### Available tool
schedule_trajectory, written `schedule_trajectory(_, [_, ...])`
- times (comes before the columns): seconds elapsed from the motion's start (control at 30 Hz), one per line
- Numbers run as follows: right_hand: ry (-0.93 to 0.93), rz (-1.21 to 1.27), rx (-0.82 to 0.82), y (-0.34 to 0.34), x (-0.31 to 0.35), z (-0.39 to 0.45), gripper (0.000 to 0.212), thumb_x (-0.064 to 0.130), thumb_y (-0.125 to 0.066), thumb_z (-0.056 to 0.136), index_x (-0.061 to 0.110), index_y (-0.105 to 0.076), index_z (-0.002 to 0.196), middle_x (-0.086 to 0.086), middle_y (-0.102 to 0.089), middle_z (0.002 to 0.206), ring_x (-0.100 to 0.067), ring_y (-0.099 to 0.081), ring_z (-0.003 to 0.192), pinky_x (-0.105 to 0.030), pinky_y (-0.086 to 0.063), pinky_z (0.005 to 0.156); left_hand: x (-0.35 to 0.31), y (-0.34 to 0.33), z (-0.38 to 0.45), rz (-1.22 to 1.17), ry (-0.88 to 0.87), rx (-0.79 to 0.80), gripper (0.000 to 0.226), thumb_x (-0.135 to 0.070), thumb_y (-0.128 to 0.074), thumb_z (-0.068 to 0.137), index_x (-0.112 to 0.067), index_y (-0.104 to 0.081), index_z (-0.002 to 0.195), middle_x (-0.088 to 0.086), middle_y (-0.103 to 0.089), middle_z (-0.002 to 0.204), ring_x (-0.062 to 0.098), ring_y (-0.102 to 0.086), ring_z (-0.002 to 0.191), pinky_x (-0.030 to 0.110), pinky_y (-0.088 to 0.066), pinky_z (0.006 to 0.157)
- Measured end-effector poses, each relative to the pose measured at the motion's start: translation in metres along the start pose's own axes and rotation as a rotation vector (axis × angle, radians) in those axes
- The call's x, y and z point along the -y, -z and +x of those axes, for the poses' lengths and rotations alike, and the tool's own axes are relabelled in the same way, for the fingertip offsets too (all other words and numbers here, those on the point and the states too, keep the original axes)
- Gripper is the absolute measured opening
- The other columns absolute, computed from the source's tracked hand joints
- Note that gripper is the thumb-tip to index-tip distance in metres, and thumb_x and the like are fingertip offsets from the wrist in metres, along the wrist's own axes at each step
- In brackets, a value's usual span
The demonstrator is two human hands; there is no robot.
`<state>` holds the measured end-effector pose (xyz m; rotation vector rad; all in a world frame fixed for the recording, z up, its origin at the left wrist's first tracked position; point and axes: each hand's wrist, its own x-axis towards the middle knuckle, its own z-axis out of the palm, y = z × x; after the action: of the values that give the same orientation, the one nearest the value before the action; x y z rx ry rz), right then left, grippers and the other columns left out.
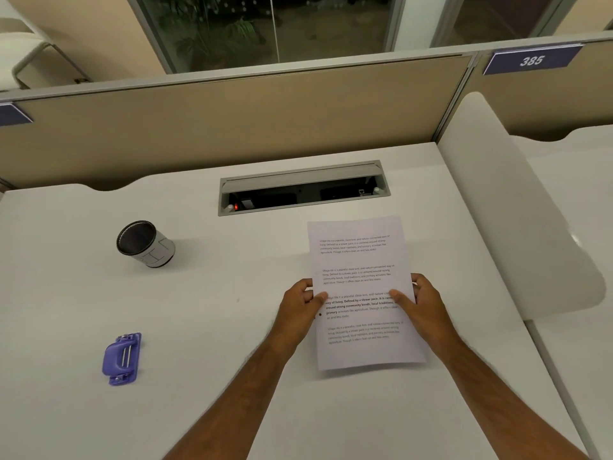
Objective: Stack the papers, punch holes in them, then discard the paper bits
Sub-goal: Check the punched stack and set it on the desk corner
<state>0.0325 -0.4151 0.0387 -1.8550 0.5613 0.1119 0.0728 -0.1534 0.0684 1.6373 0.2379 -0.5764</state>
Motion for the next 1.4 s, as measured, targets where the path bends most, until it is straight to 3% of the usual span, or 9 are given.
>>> schedule_trajectory(0.13, [-0.024,-0.017,-0.011,0.013,-0.006,0.021,0.03,0.025,-0.073,0.093,0.024,-0.053,0.116,0.016,-0.073,0.096,0.003,-0.073,0.076,-0.023,-0.055,0.066,-0.002,-0.014,0.021,0.007,0.02,0.014,0.025,-0.016,-0.063,0.101,-0.016,-0.06,0.126,0.0,-0.08,0.111,0.016,-0.078,0.096,0.037,-0.063,0.087])
schedule_trajectory(0.27, [-0.027,-0.004,-0.025,0.023,-0.01,0.04,0.027,0.023,-0.069,0.096,0.023,-0.054,0.118,0.014,-0.074,0.095,0.005,-0.073,0.076,-0.013,-0.054,0.06,-0.005,-0.029,0.041,0.002,0.049,0.011,0.027,-0.015,-0.063,0.101,-0.015,-0.059,0.127,0.002,-0.079,0.113,0.019,-0.077,0.098,0.042,-0.062,0.091])
schedule_trajectory(0.47, [-0.06,0.078,-0.053,0.034,-0.013,0.066,0.026,0.02,-0.065,0.098,0.027,-0.055,0.122,0.014,-0.075,0.098,0.001,-0.074,0.076,-0.01,-0.052,0.058,-0.008,-0.047,0.072,-0.008,0.079,0.013,0.026,-0.014,-0.063,0.1,-0.013,-0.059,0.126,0.003,-0.079,0.114,0.017,-0.078,0.096,0.031,-0.063,0.082])
schedule_trajectory(0.73, [-0.065,0.114,-0.072,0.044,-0.017,0.095,0.037,0.011,-0.062,0.099,0.028,-0.054,0.131,0.012,-0.074,0.103,-0.001,-0.075,0.081,-0.011,-0.054,0.062,-0.013,-0.064,0.105,0.001,0.091,0.022,0.028,-0.015,-0.064,0.1,-0.012,-0.059,0.127,0.003,-0.077,0.118,0.018,-0.077,0.099,0.033,-0.063,0.086])
schedule_trajectory(0.87, [-0.031,0.075,-0.07,0.052,-0.017,0.11,0.04,0.008,-0.064,0.098,0.026,-0.055,0.132,0.009,-0.074,0.105,0.001,-0.073,0.08,-0.012,-0.055,0.065,-0.015,-0.068,0.117,0.002,0.089,0.02,0.032,-0.019,-0.06,0.102,-0.015,-0.056,0.134,0.002,-0.075,0.124,0.016,-0.076,0.103,0.027,-0.063,0.083])
schedule_trajectory(1.07, [-0.025,0.063,-0.079,0.056,-0.018,0.13,0.04,0.012,-0.065,0.097,0.033,-0.057,0.13,0.002,-0.075,0.11,-0.015,-0.074,0.09,-0.031,-0.058,0.079,-0.015,-0.068,0.131,0.011,0.107,0.047,0.039,-0.006,-0.046,0.106,-0.018,-0.054,0.141,0.005,-0.07,0.13,0.021,-0.074,0.108,0.036,-0.063,0.087])
schedule_trajectory(1.23, [-0.007,0.055,-0.081,0.054,-0.018,0.136,0.04,0.013,-0.064,0.098,0.03,-0.057,0.133,-0.002,-0.073,0.114,-0.013,-0.073,0.094,-0.026,-0.056,0.08,-0.015,-0.066,0.138,0.022,0.098,0.046,0.041,-0.004,-0.047,0.105,-0.021,-0.055,0.142,-0.001,-0.075,0.121,0.012,-0.076,0.1,0.026,-0.063,0.079])
schedule_trajectory(1.4, [0.011,0.042,-0.077,0.053,-0.014,0.141,0.042,0.009,-0.063,0.098,0.02,-0.056,0.139,-0.005,-0.071,0.118,-0.012,-0.07,0.097,-0.022,-0.054,0.084,-0.018,-0.067,0.143,0.025,0.083,0.039,0.042,-0.005,-0.046,0.106,-0.02,-0.054,0.144,0.002,-0.072,0.127,0.016,-0.075,0.105,0.027,-0.063,0.081])
